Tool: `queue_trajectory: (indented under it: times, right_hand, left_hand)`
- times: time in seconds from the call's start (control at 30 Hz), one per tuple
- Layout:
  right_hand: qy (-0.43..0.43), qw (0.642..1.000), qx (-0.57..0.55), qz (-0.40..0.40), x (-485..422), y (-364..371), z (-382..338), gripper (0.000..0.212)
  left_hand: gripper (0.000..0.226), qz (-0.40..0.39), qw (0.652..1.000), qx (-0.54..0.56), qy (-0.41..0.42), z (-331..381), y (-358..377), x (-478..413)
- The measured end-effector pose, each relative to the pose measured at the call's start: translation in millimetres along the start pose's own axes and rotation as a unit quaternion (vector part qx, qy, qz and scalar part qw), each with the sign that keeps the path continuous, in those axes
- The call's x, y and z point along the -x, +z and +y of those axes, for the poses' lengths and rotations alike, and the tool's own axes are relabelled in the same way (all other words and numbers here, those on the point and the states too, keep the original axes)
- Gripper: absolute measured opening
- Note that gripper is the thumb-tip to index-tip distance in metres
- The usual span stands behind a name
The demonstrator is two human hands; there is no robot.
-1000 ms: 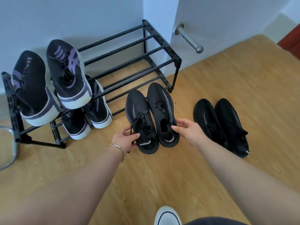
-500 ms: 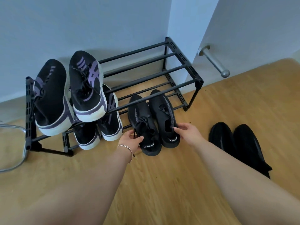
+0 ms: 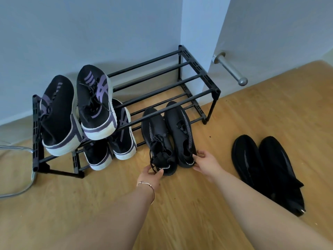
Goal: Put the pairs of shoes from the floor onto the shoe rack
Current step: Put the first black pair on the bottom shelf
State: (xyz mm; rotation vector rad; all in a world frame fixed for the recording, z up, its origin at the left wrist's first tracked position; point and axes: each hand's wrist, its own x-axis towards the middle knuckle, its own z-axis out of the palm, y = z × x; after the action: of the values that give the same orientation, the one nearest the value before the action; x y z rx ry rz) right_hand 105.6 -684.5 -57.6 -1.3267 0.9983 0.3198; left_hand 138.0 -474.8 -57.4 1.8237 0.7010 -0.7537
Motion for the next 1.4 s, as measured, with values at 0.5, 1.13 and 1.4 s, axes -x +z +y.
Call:
queue_trajectory:
  times: [0.5,1.13,1.4]
  right_hand:
    - [-0.012,0.996,-0.071,0.045,4,-4,-23,0.041]
    - [-0.077,0.993,0.042,0.08,-55,12,-125,0.036]
    - [-0.101,0.989,0.049,0.102,-58,34,-104,0.036]
  left_hand:
    - [0.054,-0.034,0.971,0.233,-0.027,18,11,-5]
    - [0.054,-0.008,0.983,0.183,0.02,115,6,-52]
    - [0.057,-0.015,0.99,0.131,0.05,122,15,-56]
